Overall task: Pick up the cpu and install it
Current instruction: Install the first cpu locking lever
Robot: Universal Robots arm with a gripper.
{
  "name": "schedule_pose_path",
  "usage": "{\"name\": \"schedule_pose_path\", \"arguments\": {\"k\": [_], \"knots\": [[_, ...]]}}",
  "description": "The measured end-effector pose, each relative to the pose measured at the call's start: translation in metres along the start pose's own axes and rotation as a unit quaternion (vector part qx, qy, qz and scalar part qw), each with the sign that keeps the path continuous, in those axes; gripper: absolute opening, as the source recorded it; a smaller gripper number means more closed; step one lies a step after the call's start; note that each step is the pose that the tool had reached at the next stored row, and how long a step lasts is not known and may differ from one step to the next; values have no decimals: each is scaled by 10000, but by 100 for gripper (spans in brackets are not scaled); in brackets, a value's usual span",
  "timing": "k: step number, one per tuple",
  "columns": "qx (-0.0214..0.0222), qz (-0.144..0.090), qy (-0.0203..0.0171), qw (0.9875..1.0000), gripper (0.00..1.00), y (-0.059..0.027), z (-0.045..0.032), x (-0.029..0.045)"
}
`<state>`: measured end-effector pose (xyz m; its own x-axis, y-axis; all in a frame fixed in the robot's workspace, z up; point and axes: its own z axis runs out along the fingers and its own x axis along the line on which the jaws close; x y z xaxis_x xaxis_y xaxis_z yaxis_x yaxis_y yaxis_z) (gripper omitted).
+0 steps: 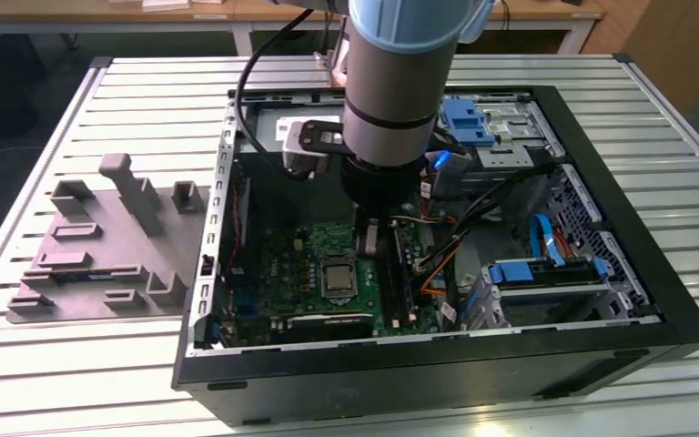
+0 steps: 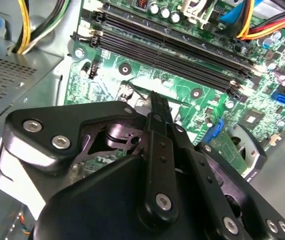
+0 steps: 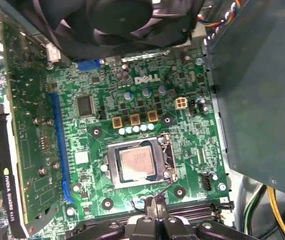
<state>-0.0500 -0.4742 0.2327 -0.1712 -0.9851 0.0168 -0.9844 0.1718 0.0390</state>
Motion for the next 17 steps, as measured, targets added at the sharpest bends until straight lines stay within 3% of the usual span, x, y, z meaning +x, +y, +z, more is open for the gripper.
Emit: {"name": "schedule_pose_path", "arguments": {"k": [6,12,17], "knots": [[3,-272,11,9996,11,5,21,16],[6,-346,25,9994,11,11,24,66],[19,-486,110,9988,11,8,47,69]]}}
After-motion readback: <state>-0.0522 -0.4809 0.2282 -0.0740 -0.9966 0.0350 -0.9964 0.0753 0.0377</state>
